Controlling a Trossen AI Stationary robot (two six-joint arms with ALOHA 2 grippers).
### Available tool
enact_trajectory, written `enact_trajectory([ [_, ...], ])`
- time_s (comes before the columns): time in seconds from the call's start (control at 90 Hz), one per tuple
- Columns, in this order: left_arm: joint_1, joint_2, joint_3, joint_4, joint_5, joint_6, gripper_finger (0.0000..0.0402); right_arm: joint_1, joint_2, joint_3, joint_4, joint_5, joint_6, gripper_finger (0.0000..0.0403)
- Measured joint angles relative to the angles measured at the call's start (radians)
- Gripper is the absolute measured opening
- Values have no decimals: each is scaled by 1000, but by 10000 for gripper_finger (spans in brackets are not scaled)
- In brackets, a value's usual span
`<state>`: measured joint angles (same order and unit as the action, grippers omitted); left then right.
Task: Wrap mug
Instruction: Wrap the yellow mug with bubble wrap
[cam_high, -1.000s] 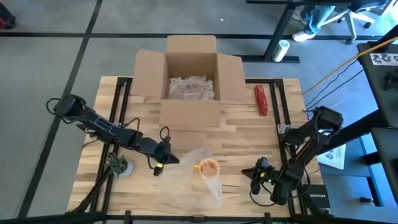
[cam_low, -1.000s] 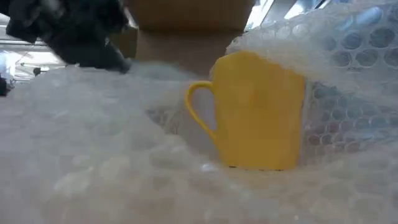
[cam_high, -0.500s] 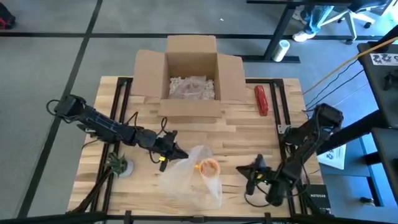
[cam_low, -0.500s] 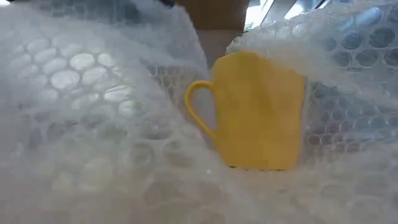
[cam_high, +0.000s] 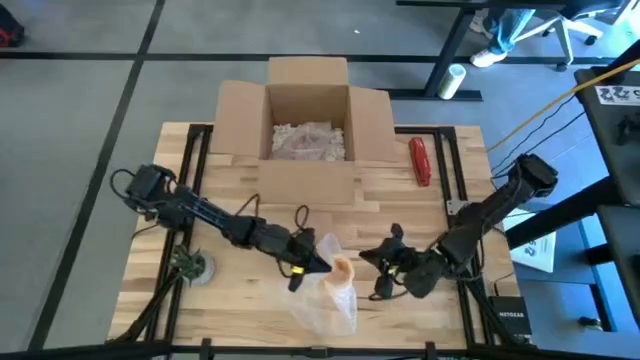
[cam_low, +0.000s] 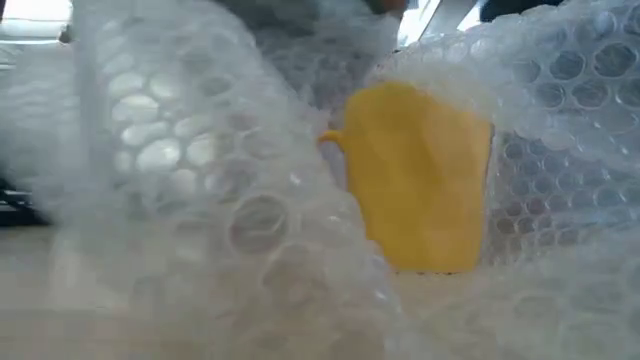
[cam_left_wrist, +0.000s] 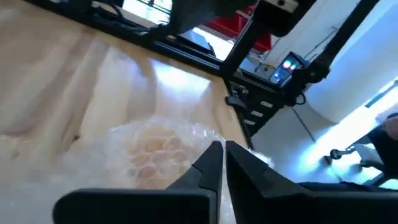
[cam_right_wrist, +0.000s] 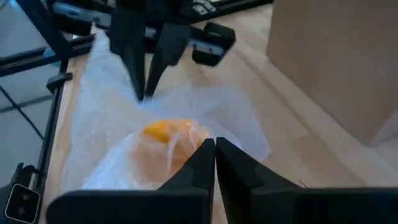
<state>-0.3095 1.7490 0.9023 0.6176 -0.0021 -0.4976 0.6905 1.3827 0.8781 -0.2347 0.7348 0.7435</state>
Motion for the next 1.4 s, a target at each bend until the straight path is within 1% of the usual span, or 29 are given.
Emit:
enact_trajectory([
  [0.1, 12, 34, 43, 3, -4, -36, 0, -45, 0, 13, 10, -99, -47, 0],
  [0.167, 21, 50, 59, 2, -18, -71, 0, -69, 0, 13, 54, -170, -90, 0],
  [0.222, 30, 59, 66, 0, -24, -89, 0, -79, 0, 13, 103, -210, -135, 0],
  [0.333, 45, 65, 69, -10, -46, -125, 0, -77, 0, 14, 212, -240, -231, 0],
  [0.422, 52, 65, 69, -7, -80, -129, 0, -83, 1, 14, 258, -247, -274, 0],
  [0.611, 59, 65, 69, -7, -191, -161, 0, -137, 45, 14, 306, -294, -282, 0],
  [0.7, 62, 65, 69, -9, -204, -168, 0, -163, 73, 14, 337, -323, -291, 0],
  [0.833, 61, 65, 69, -12, -236, -160, 0, -194, 107, 14, 440, -386, -336, 0],
  [0.9, 62, 65, 69, -25, -261, -159, 0, -210, 120, 14, 473, -426, -336, 0],
  [0.978, 62, 65, 69, -34, -289, -158, 0, -225, 143, 14, 470, -469, -318, 0],
  [1.167, 62, 65, 69, -32, -345, -146, 0, -227, 204, 14, 468, -519, -254, 0],
  [1.278, 61, 65, 69, -27, -372, -145, 0, -227, 224, 14, 441, -550, -201, 0],
  [1.4, 62, 60, 68, -32, -369, -145, 0, -226, 225, 14, 385, -579, -147, 0],
])
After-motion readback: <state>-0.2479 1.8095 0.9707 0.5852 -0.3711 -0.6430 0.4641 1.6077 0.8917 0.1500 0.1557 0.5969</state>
